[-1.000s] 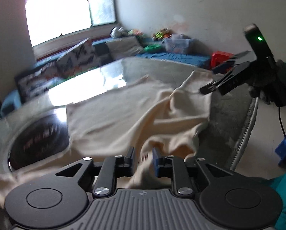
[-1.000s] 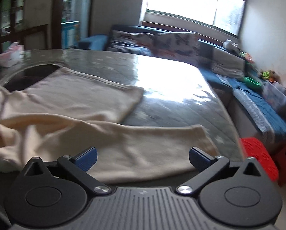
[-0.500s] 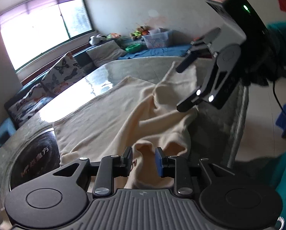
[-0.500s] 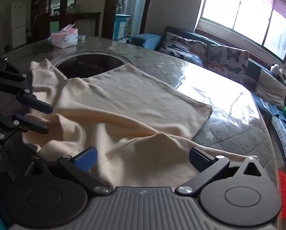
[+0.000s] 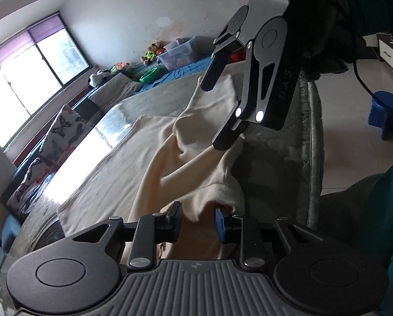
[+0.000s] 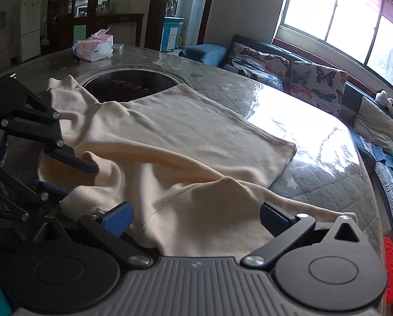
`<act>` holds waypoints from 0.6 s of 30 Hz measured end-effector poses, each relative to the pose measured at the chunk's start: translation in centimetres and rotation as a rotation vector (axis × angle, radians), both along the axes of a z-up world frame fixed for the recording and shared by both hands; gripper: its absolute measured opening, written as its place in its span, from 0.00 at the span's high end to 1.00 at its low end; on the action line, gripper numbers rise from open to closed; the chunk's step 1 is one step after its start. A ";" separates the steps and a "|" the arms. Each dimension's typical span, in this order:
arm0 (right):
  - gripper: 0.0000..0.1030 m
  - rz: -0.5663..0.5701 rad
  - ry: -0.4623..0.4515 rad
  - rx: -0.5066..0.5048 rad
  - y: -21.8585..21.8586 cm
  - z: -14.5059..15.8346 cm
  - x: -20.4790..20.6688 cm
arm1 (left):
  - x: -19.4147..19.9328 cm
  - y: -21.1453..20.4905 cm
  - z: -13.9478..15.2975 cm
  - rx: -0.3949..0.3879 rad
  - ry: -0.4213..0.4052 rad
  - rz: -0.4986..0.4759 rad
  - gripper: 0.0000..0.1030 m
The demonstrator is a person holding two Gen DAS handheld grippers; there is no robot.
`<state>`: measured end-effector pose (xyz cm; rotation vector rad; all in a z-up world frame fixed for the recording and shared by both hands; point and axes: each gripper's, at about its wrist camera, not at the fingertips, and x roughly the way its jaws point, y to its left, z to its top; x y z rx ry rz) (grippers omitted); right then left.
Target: Fold clothes
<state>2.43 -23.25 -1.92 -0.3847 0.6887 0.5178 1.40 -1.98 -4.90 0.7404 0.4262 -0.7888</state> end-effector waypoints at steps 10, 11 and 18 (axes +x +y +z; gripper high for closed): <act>0.00 -0.028 -0.027 0.000 -0.8 0.9 -0.4 | -2.1 1.1 2.7 -0.224 0.047 -0.076 0.98; 0.00 -0.032 -0.032 0.002 -0.9 1.1 -0.4 | -2.1 1.1 2.6 -0.236 0.073 -0.084 0.98; 0.00 -0.035 -0.034 0.050 -0.3 1.1 0.0 | -1.4 0.5 1.4 -0.249 0.226 -0.085 0.96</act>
